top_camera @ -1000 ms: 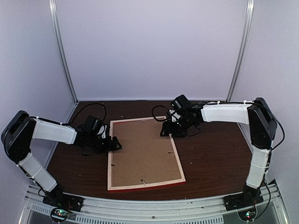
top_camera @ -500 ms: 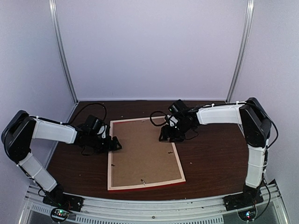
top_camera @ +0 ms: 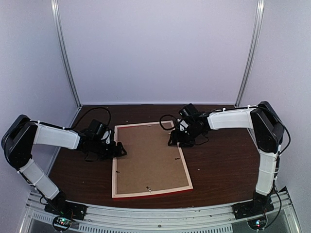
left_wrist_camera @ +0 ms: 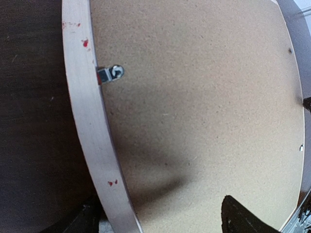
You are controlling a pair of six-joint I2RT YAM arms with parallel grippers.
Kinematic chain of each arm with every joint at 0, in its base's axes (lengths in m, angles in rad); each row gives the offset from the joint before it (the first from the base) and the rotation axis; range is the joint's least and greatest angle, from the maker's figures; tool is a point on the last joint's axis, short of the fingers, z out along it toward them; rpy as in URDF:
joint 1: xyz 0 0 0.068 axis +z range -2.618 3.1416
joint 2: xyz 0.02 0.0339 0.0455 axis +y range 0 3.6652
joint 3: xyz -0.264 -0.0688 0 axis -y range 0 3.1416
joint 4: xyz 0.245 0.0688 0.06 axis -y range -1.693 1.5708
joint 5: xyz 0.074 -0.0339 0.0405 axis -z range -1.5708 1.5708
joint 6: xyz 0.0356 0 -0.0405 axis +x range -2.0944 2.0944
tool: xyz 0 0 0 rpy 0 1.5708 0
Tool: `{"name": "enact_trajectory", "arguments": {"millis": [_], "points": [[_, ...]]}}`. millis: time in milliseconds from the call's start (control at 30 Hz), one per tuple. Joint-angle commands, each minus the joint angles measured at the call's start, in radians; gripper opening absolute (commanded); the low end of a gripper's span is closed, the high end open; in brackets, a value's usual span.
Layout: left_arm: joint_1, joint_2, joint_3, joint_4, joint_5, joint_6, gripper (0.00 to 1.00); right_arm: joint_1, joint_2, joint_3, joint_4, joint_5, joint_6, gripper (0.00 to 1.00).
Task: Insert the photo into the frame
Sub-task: Pick up the backboard from the frame body.
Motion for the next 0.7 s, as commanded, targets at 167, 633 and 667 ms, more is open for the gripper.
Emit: {"name": "enact_trajectory", "arguments": {"millis": [167, 633, 667], "points": [[-0.006, 0.018, 0.027, -0.002, 0.000, 0.014, 0.86, -0.008, 0.006, -0.029, 0.017, -0.028, 0.023, 0.65], [-0.016, 0.040, 0.033, 0.000, 0.015, 0.019, 0.86, -0.039, -0.007, -0.104, 0.281, -0.303, 0.211, 0.59], [-0.017, 0.043, 0.034, 0.002, 0.014, 0.018, 0.86, -0.046, -0.017, -0.113, 0.308, -0.325, 0.226, 0.58]]}}
